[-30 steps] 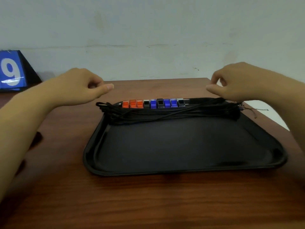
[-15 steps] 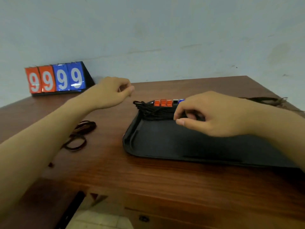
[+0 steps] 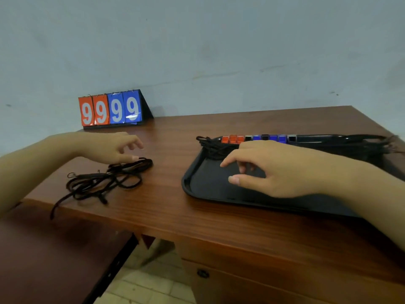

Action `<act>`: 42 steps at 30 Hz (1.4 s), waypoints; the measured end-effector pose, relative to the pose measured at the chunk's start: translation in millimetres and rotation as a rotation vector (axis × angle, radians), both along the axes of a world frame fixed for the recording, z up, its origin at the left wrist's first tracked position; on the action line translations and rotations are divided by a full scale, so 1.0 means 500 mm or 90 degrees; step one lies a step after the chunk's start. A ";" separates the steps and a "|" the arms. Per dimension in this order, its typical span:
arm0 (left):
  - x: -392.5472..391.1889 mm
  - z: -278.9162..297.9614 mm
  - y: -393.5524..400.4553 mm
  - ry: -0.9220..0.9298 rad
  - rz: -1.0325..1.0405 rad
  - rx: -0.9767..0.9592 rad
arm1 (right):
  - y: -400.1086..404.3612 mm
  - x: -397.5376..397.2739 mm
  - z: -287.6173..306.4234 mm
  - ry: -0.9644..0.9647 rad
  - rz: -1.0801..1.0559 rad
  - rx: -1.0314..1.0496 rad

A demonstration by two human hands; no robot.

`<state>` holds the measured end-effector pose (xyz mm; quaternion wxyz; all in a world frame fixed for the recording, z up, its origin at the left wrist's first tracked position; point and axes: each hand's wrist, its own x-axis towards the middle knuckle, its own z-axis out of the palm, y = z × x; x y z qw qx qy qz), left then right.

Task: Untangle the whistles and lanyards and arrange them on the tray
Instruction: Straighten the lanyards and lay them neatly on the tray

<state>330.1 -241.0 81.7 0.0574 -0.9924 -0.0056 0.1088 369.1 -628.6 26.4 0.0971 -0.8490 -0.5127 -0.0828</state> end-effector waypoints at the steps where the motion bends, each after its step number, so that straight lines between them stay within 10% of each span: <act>1: 0.000 0.002 0.004 0.031 0.022 0.018 | -0.001 0.000 -0.001 0.004 -0.001 -0.003; 12: 0.026 -0.032 0.026 0.083 0.040 0.180 | -0.010 0.012 -0.005 0.003 -0.027 -0.005; 23: 0.060 0.022 -0.069 -0.171 -0.105 -0.017 | -0.032 0.033 0.005 -0.029 -0.070 0.010; 42: 0.133 0.110 -0.305 -0.144 -0.377 -0.170 | -0.072 0.058 0.036 -0.015 -0.244 0.095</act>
